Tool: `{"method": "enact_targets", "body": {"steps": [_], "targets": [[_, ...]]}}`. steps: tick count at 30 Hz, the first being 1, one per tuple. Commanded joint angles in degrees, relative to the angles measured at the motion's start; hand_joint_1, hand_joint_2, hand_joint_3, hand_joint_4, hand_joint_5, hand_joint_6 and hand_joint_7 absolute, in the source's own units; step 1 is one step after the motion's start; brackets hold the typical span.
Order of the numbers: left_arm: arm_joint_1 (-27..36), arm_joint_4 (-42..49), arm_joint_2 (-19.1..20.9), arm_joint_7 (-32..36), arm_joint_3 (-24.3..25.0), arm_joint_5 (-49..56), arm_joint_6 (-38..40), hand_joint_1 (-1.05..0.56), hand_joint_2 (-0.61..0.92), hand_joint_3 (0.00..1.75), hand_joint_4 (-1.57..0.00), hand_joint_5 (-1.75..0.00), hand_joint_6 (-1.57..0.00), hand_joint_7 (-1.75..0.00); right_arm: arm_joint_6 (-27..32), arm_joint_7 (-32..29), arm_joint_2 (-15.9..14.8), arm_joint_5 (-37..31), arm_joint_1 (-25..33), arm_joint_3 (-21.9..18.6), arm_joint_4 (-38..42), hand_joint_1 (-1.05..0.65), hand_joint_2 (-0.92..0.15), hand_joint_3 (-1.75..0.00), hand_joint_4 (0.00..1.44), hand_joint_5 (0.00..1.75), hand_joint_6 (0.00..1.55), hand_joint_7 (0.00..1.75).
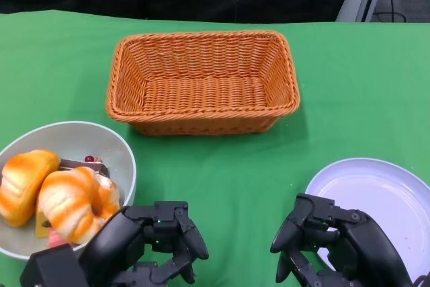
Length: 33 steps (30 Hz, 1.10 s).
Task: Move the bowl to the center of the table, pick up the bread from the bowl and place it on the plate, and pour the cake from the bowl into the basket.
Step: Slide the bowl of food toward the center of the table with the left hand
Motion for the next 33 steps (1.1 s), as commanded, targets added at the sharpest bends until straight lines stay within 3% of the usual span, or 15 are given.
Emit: {"method": "enact_targets", "body": {"steps": [1, 25, 33], "targets": [[0.2, 0.0, 0.6, 0.5, 0.1, 0.4, 0.0, -0.06, 0.76, 0.67, -0.92, -1.25, -0.83, -1.09, -0.2, 0.1, -0.5, 0.4, -0.3, -0.6, 0.0, -0.01, -0.58, -1.10, 0.86, 1.36, 0.77, 1.23], [0.3, -0.2, 0.5, 0.4, 0.0, 0.4, -0.1, -0.06, 0.76, 0.68, -0.91, -1.26, -0.82, -1.11, -0.6, -0.2, -0.3, 0.0, -0.1, -0.5, 0.2, -0.01, -0.59, -1.08, 0.86, 1.36, 0.77, 1.24], [0.1, -4.9, 0.9, 0.1, 1.8, -3.5, 1.0, -0.04, 0.77, 0.71, -0.87, -1.30, -0.80, -1.12, -0.3, -0.6, 0.0, -0.5, -0.5, -0.1, 0.4, 0.01, -0.59, -1.09, 0.87, 1.36, 0.77, 1.24]]}}
